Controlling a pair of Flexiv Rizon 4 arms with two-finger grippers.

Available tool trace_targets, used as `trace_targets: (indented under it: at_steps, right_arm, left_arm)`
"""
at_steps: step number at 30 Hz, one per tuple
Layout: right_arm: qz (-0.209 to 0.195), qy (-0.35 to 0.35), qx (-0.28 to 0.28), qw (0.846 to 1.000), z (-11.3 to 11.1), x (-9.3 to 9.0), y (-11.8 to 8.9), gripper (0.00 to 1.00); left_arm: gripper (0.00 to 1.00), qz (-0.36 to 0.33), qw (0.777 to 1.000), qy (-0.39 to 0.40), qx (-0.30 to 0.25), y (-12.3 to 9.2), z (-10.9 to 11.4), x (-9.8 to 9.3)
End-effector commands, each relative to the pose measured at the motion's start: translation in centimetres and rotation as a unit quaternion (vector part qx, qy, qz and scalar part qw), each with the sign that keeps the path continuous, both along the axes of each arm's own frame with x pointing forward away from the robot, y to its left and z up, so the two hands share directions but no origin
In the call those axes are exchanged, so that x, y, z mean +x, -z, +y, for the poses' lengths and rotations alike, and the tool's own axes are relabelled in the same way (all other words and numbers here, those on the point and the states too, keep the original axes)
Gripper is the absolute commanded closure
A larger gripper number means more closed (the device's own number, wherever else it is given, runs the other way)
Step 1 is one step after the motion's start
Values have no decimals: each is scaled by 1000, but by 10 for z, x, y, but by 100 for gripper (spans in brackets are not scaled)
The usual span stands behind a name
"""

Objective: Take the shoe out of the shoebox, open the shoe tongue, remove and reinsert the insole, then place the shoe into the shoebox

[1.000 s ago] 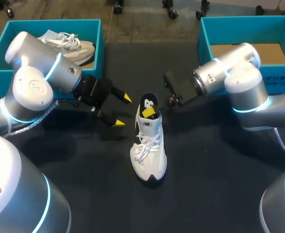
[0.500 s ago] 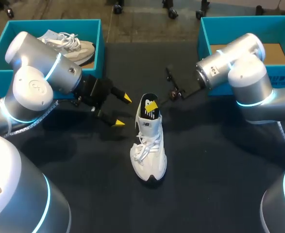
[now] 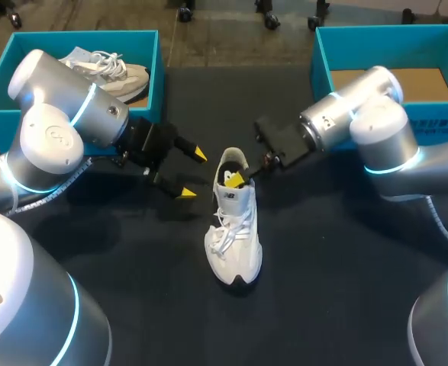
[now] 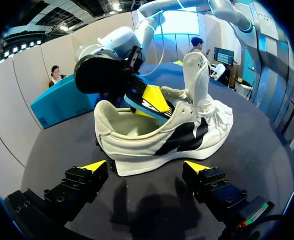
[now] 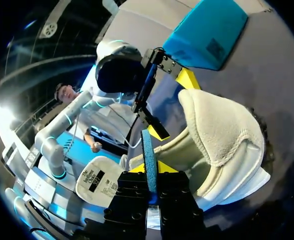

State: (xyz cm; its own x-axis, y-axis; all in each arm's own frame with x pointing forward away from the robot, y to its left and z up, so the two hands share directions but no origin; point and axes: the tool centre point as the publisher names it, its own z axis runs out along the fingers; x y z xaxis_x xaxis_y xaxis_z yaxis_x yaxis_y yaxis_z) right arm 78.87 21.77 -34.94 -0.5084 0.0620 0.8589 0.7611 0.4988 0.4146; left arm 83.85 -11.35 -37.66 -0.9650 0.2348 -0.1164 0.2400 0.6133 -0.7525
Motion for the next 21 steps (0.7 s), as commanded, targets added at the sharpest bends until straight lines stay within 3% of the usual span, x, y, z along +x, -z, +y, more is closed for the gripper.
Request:
trace_targets:
  at_steps: [1, 2, 8, 21]
  right_arm:
    - [-1, 3, 0, 1000, 3, -2, 4, 95]
    - [-4, 5, -1, 1000, 3, -1, 4, 88]
    - [-15, 11, -9, 1000, 1, 3, -4, 76]
    - [-34, 17, -29, 999, -1, 5, -27, 63]
  left_arm:
    - [0, 0, 1000, 0, 1, 0, 0, 0]
    - [0, 0, 1000, 0, 1, 0, 0, 0]
    - [0, 0, 1000, 0, 1, 0, 0, 0]
    - [0, 0, 1000, 0, 1, 0, 0, 0]
